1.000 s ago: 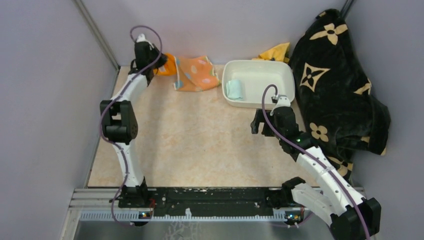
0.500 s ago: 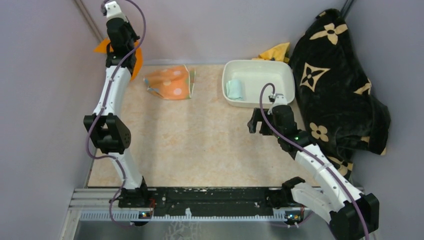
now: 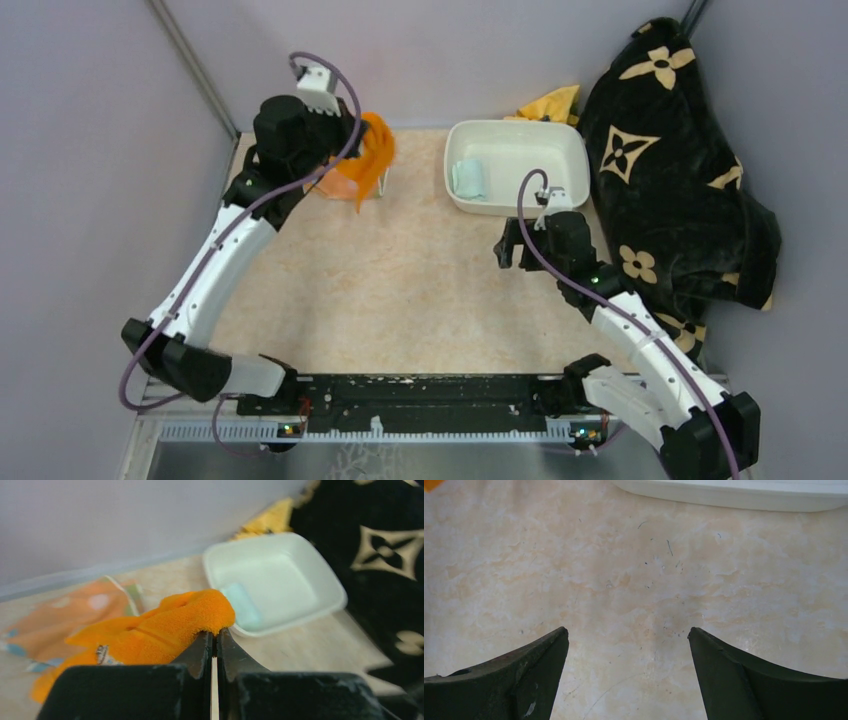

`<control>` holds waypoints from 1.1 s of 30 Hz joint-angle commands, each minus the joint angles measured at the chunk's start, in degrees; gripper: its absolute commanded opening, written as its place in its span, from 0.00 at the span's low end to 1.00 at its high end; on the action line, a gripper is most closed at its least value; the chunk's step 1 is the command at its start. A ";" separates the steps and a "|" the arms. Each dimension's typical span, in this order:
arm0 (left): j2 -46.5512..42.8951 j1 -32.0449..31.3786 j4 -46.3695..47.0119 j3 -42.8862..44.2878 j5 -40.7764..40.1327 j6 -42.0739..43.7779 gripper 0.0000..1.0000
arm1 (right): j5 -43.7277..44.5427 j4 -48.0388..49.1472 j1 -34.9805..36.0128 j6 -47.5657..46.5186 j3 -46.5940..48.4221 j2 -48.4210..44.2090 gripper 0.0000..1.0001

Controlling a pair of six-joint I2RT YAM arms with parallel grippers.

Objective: Roll the towels
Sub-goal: Place the towel at the center of the board, then flatten out the towel at the center of the board.

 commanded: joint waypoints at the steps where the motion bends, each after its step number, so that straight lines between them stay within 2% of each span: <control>1: -5.92 -5.26 -4.20 -6.24 11.93 -5.04 0.04 | -0.74 3.55 -0.17 -2.94 0.69 -2.60 0.90; 4: -11.25 -7.03 -4.56 -13.80 12.74 -7.61 0.17 | -1.25 3.37 -0.20 -3.86 0.79 -2.95 0.90; 5: -12.97 -7.07 -4.40 -18.20 11.83 -8.16 0.25 | -1.55 3.31 -0.18 -4.12 0.72 -2.94 0.90; 10: -18.97 -7.11 -7.10 -29.33 4.10 -9.95 0.51 | -5.76 2.34 -0.17 -5.13 0.49 -1.88 0.90; 14: -19.57 -7.08 -8.69 -34.67 3.50 -12.10 0.55 | -10.19 0.02 -0.17 -5.35 0.15 -0.42 0.88; 20: -14.00 -7.12 -5.44 -41.16 9.80 -16.14 0.60 | -9.58 -5.25 -0.17 -1.98 -2.59 2.12 0.82; 23: -7.00 -7.26 -1.74 -40.23 10.65 -14.41 0.62 | -9.39 -5.49 -0.17 0.38 -3.92 2.15 0.81; 33: 21.35 -7.35 -3.92 -19.93 6.25 -3.81 0.62 | -8.56 -5.93 -0.17 3.86 -3.26 1.88 0.80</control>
